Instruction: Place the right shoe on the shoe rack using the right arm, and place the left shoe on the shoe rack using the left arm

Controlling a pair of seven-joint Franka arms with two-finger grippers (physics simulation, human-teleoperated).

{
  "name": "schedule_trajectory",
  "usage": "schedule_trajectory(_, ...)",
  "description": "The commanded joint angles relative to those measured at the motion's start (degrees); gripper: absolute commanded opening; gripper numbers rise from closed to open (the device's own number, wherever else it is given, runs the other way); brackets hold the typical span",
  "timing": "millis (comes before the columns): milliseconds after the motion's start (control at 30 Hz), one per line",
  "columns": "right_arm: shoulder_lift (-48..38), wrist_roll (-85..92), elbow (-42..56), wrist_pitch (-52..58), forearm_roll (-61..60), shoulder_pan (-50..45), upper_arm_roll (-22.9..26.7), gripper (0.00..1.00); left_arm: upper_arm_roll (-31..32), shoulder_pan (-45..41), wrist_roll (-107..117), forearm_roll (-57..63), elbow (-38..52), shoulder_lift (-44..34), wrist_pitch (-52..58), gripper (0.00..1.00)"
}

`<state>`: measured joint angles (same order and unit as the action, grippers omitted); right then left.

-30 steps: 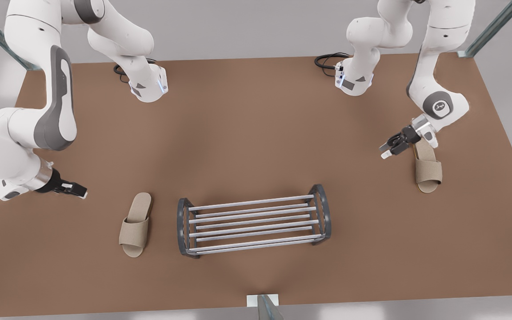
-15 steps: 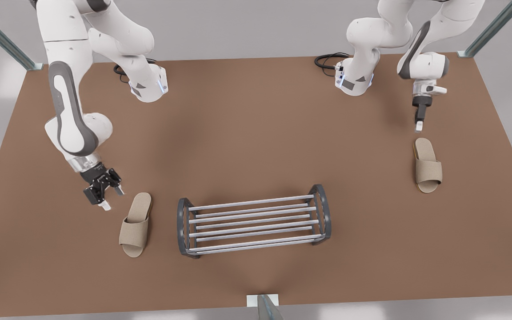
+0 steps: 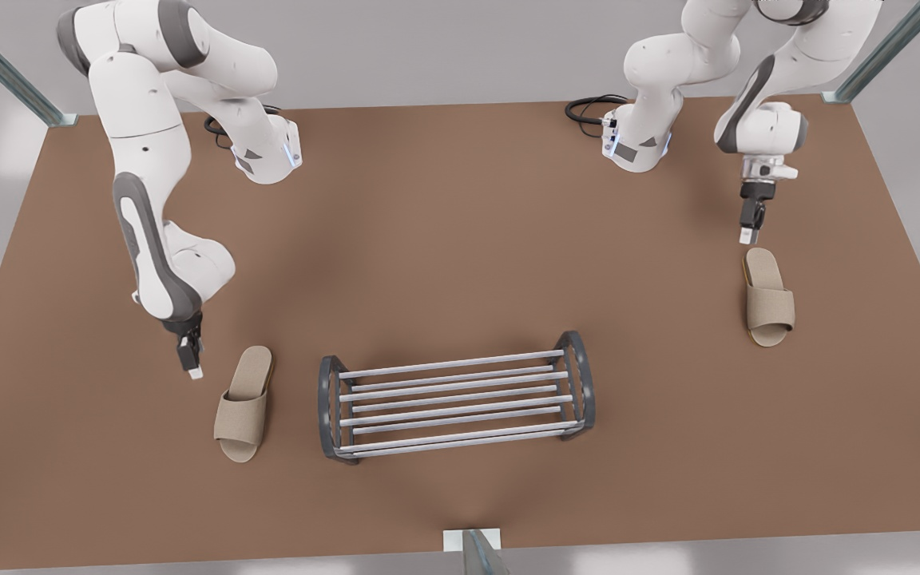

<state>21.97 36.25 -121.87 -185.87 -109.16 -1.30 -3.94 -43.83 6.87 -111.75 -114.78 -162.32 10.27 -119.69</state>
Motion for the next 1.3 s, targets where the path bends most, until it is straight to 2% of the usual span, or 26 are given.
schedule_trajectory(0,-0.2,31.3,-0.4,3.7,-3.5,0.2,0.2,1.0,0.9,0.6,7.1,-2.0,0.8,0.3,-1.4,1.0)
schedule_trajectory(67,-0.2,36.3,-1.4,10.4,-11.2,0.1,2.3,1.0,1.5,0.8,8.8,-2.0,2.8,0.1,-1.8,1.0)
schedule_trajectory(167,0.3,61.0,-1.8,19.9,-30.6,-0.7,7.6,1.0,1.8,1.0,8.9,-2.1,3.8,0.3,-2.1,1.0)
schedule_trajectory(300,0.6,70.9,-2.1,22.0,-39.0,-0.9,7.8,1.0,5.1,1.1,9.1,-5.8,5.6,0.6,-2.9,1.0)
schedule_trajectory(400,-2.1,71.2,-3.6,21.4,-45.5,-5.6,7.9,1.0,8.0,3.1,9.9,-6.1,8.4,2.7,-3.3,1.0)
schedule_trajectory(533,-2.6,71.2,-5.0,22.0,-47.1,-6.3,7.9,1.0,11.0,3.1,11.0,-9.4,10.0,3.6,-5.3,1.0)
schedule_trajectory(633,-0.5,71.2,-4.3,24.0,-47.4,-6.2,8.0,1.0,12.6,3.1,20.9,-9.4,11.6,4.8,-5.7,1.0)
schedule_trajectory(667,-0.1,71.2,-4.3,24.9,-47.4,-6.2,8.1,1.0,14.8,3.1,27.9,-9.4,14.3,4.8,-11.5,1.0)
schedule_trajectory(767,1.4,71.2,-3.4,26.6,-47.5,-6.2,8.9,1.0,17.2,5.3,32.8,-9.5,16.9,6.2,-12.3,1.0)
schedule_trajectory(1267,5.4,70.7,0.7,35.1,-51.6,-6.2,8.5,1.0,22.6,6.0,36.1,-11.7,21.4,10.8,-13.6,0.99)
